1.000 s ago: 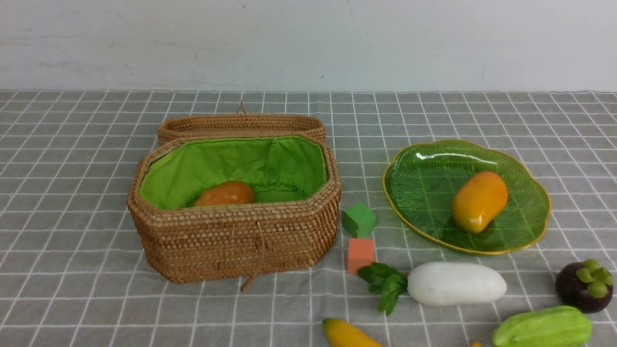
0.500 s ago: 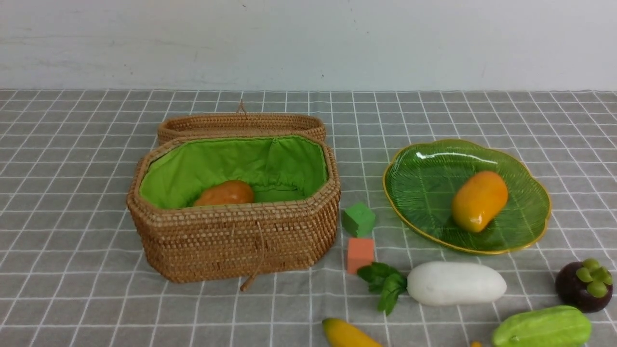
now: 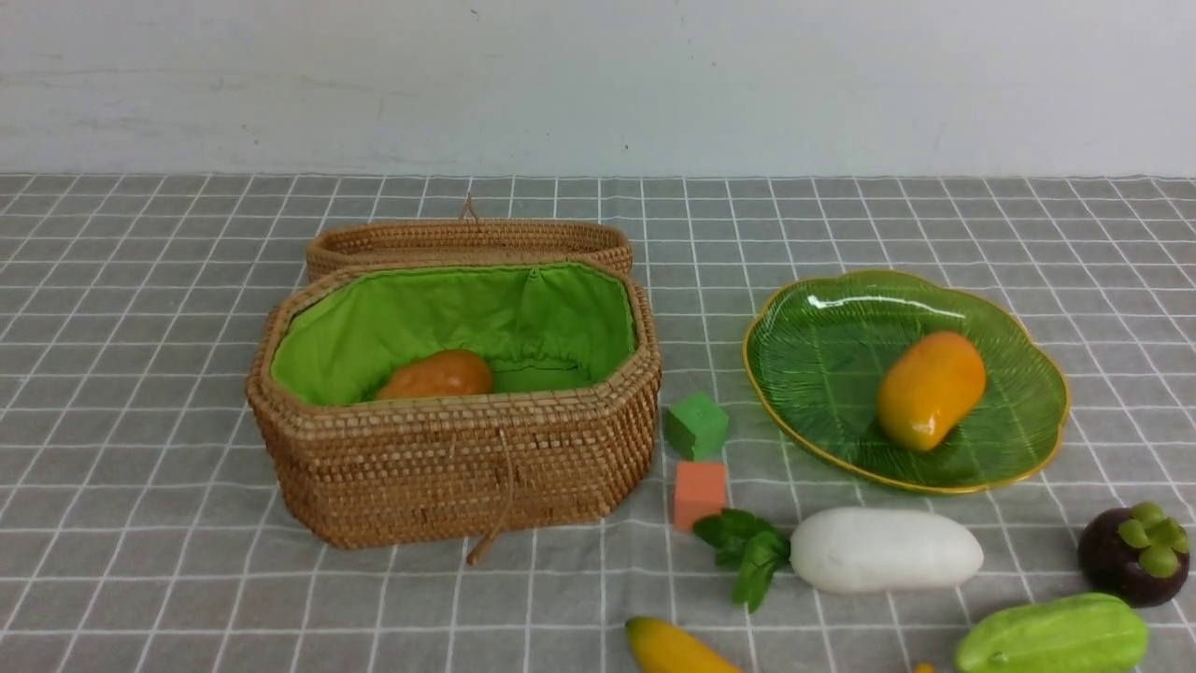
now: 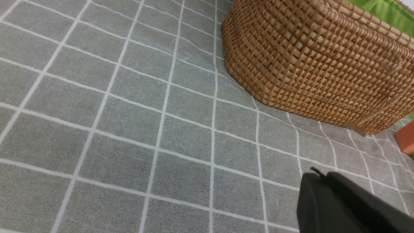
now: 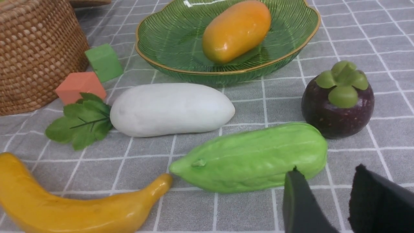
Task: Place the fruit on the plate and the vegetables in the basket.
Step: Use the right arm to grab a banana and put it into the right plate, then take a chayote with your right arm and place it on the basket on the left.
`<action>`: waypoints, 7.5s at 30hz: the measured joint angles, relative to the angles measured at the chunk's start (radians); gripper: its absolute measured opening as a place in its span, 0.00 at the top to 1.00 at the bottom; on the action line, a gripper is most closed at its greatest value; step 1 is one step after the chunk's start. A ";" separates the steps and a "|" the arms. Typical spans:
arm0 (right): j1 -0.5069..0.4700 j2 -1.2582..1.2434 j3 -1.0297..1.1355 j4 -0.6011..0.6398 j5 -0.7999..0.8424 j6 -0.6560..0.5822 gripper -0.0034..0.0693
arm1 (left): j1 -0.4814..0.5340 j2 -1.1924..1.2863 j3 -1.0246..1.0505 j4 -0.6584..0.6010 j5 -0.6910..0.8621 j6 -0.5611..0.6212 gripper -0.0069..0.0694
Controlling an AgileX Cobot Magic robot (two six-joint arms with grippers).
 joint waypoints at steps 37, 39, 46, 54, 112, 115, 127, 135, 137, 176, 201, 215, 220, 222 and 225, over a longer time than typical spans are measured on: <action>0.001 0.115 -0.255 0.282 -0.393 0.033 0.62 | 0.000 0.000 0.000 -0.001 0.000 0.000 0.87; 0.001 0.238 -0.381 0.277 -0.303 0.030 0.62 | 0.000 0.000 0.000 -0.001 0.000 0.000 0.87; 0.001 0.574 -0.639 0.162 0.049 0.027 0.62 | 0.000 0.000 0.000 -0.001 0.000 0.000 0.87; 0.003 0.781 -0.677 0.175 0.174 -0.058 0.62 | 0.000 0.000 0.000 -0.001 0.000 0.000 0.87; 0.047 1.690 -1.420 0.234 0.419 -0.278 0.53 | 0.000 0.000 0.000 -0.001 0.000 0.000 0.86; 0.008 1.778 -1.453 0.373 0.391 -0.218 0.53 | 0.000 0.000 0.000 -0.001 0.000 0.000 0.86; 0.011 1.938 -1.456 0.609 0.244 -0.181 0.48 | 0.000 0.000 0.000 -0.001 0.000 0.000 0.85; 0.007 1.936 -1.458 0.612 0.304 -0.184 0.17 | 0.000 0.000 0.000 -0.001 0.000 0.000 0.84; -0.004 1.923 -1.458 0.600 0.346 -0.184 0.13 | 0.000 0.000 0.000 -0.001 0.000 0.000 0.83; -0.058 1.436 -0.722 0.180 0.230 0.500 0.12 | 0.000 -0.001 0.000 -0.001 0.000 0.000 0.80; -0.058 1.488 -0.697 0.260 0.201 0.263 0.36 | 0.000 -0.001 0.000 -0.001 0.000 0.000 0.76; 0.312 1.319 -1.105 0.925 0.043 -0.579 0.36 | 0.000 -0.001 0.000 -0.001 0.000 0.000 0.74; 0.523 1.551 -1.316 1.065 -0.074 -0.922 0.36 | 0.000 -0.001 0.000 -0.001 0.000 0.000 0.73; 0.549 1.605 -1.369 1.076 -0.077 -0.971 0.36 | 0.000 -0.001 0.000 -0.001 0.000 0.000 0.73; 0.574 1.748 -1.478 1.091 -0.076 -1.019 0.36 | 0.000 -0.001 0.000 -0.001 0.000 0.000 0.73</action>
